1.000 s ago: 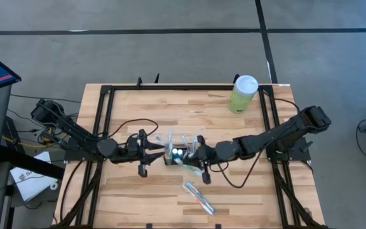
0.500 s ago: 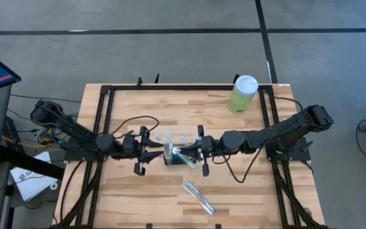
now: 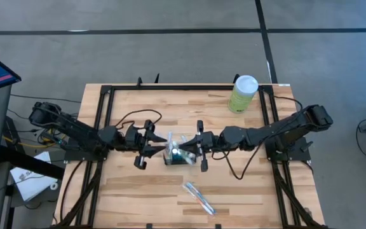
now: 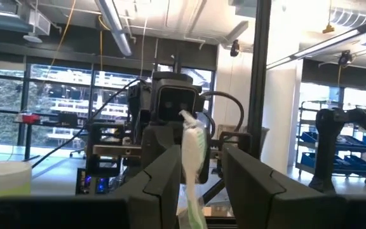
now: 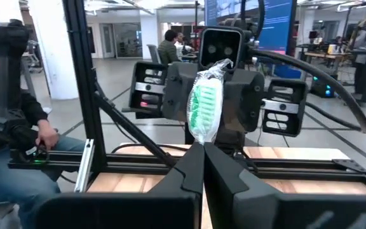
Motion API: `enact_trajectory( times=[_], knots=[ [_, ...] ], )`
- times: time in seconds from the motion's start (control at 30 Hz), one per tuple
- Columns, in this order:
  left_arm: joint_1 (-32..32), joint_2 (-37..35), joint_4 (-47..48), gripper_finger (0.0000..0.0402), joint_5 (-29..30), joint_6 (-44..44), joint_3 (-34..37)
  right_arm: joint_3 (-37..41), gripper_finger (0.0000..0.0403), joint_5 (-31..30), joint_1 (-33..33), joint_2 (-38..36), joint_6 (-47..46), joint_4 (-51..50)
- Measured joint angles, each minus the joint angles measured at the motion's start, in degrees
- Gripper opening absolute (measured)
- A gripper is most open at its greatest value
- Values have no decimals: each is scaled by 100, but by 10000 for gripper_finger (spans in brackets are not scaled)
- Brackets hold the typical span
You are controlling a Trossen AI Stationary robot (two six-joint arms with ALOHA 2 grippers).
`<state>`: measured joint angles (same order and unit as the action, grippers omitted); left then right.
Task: Pick & Place toothbrushing station
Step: Put the green toothbrush into the mesh
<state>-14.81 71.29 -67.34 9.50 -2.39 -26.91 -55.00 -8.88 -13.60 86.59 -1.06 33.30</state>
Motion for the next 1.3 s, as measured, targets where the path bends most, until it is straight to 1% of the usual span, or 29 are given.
enact_trajectory(
  times=[0.07, 0.2, 0.37, 0.43, 0.53, 0.93, 1.03, 1.2, 1.3],
  knots=[
    [40, 58, 17, 108, -17, -2, -47, 0, 0, 0, 23, 0, -2, -2],
    [142, 326, 47, 108, -371, -17, -202, 0, 0, 0, 30, 2, 0, 0],
    [282, 713, 54, 108, -396, -48, -456, 0, 0, 2, 26, 2, 0, -10],
    [315, 793, 30, 108, -513, -51, -550, 0, 0, 2, 26, 2, 0, -28],
    [321, 807, 37, 108, -696, -50, -617, 0, 0, 10, 26, 2, 0, -43],
    [430, 789, 25, 106, -633, -127, -622, 0, 0, 2, 28, 4, 0, -83],
    [428, 789, 25, 87, -631, -138, -622, 0, 0, 2, 28, 4, 0, -81],
    [428, 787, 27, 17, -604, -138, -621, 0, 0, 2, 28, 4, 0, -92],
    [428, 788, 47, 14, -604, -140, -616, -2, 0, 2, 28, 4, 0, -163]
  ],
)
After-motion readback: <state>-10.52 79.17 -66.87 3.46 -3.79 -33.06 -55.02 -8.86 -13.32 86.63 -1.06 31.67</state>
